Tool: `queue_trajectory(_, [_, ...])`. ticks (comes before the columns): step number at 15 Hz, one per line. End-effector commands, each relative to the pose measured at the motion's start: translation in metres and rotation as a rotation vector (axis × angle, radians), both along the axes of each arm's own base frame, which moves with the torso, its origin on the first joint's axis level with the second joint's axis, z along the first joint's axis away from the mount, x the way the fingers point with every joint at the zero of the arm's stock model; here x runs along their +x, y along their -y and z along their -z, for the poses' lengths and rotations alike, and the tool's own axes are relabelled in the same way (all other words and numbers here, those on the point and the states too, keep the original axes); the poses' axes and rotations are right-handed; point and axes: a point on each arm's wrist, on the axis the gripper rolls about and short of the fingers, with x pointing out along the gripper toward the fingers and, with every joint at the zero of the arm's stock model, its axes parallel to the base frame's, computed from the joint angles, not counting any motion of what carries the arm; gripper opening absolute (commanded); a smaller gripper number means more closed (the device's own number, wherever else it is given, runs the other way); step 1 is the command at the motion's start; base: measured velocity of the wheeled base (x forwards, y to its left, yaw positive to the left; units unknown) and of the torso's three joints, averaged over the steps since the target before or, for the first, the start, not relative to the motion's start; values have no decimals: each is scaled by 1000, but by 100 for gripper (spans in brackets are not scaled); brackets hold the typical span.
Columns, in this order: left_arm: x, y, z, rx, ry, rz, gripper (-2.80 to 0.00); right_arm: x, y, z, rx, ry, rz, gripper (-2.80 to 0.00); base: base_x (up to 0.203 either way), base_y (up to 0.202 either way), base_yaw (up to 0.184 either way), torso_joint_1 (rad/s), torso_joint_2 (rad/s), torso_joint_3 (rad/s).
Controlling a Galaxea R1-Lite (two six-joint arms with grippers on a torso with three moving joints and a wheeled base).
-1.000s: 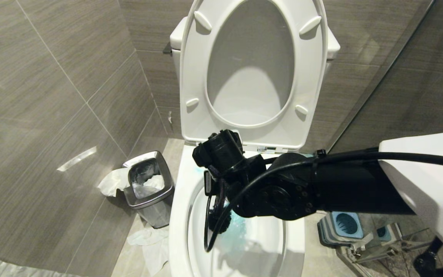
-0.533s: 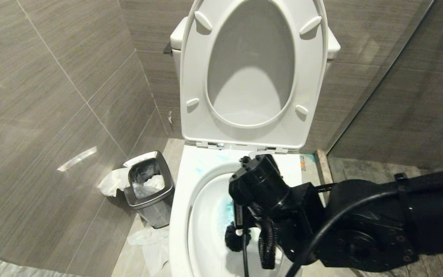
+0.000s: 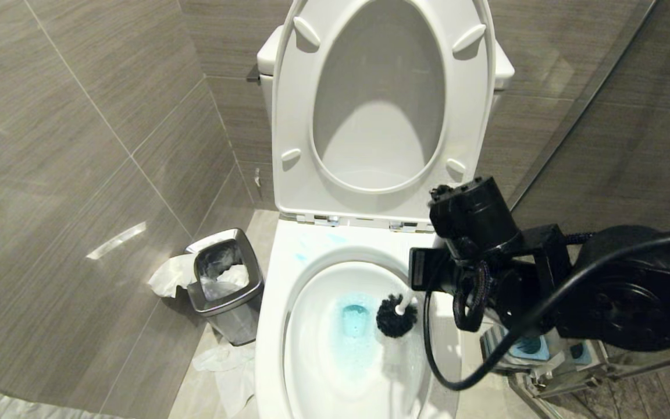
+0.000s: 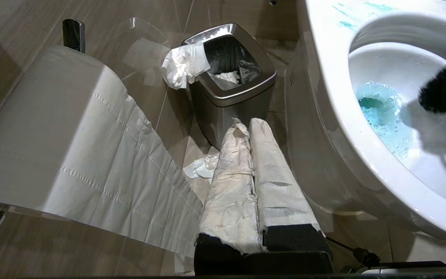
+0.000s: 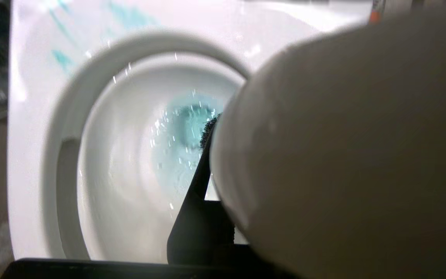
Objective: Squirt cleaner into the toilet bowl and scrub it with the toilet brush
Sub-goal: Scrub the toilet bowl
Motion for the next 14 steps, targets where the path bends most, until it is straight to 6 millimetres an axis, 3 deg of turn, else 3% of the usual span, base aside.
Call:
queue_trajectory(1, [0,0,1,0,-5,0,-280,27,-13,3,9,31,16,-280,0,0,0,0,0,0])
queue_trajectory(6, [0,0,1,0,-5,-1,-280,68,-62,3,31,105,-29,-280,0,0,0,0,0,0])
queue_trajectory(9, [0,0,1,0,-5,-1,-280,47,-99,10,12,91,-129,-280,0,0,0,0,0,0])
queue_trajectory(11, [0,0,1,0,-5,-1,-280,28,-113,13,8,77,-181,-280,0,0,0,0,0,0])
queue_trajectory(14, [0,0,1,0,-5,-1,-280,-2,-105,11,0,45,-216,-280,0,0,0,0,0,0])
